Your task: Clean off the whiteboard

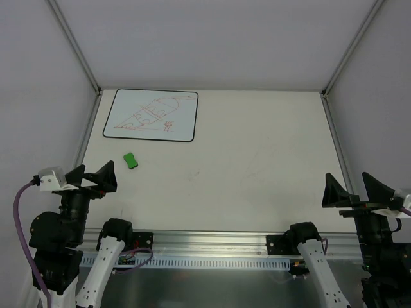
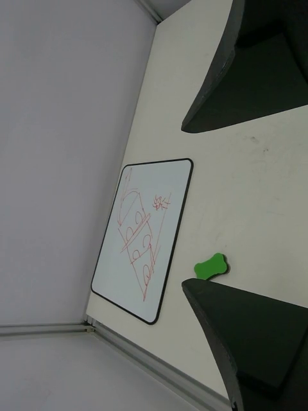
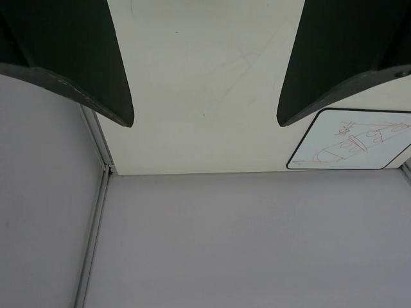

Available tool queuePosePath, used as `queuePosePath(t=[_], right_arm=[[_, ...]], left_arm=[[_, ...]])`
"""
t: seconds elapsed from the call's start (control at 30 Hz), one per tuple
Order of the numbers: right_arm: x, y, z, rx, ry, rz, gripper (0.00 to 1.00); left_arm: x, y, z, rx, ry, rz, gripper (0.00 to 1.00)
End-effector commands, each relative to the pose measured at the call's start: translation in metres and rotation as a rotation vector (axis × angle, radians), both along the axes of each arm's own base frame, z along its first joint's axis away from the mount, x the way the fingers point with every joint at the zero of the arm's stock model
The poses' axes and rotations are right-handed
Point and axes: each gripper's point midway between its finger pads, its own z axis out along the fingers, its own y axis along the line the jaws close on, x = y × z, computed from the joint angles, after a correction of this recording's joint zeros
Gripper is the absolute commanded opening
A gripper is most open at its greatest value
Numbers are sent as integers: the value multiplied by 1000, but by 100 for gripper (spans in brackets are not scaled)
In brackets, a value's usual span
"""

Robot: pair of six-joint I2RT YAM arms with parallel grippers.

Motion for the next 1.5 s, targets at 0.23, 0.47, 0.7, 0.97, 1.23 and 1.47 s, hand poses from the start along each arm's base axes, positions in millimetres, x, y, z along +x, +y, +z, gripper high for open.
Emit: queuePosePath(t=[0.23,0.47,0.7,0.97,1.23,1.47], right_arm=[[29,45,-22,14,125,214,99],[56,74,-61,67,297,332,99],[72,94,-106,115,426,414,99],[79,102,-142,115,515,450,99],[79,116,-162,118,555,534,99],[76,123,-167,112,564,587,99]], left_arm=[[18,-9,-15,15,85,-29,99],[54,-27,-56,-6,283,-74,99],[119,-51,-122,-76,657,-69,99],[202,-71,-168,-161,831,-1,99],[298,-89,-234,-178,980,73,99],[357,-93,-269,-122,1005,92,80]])
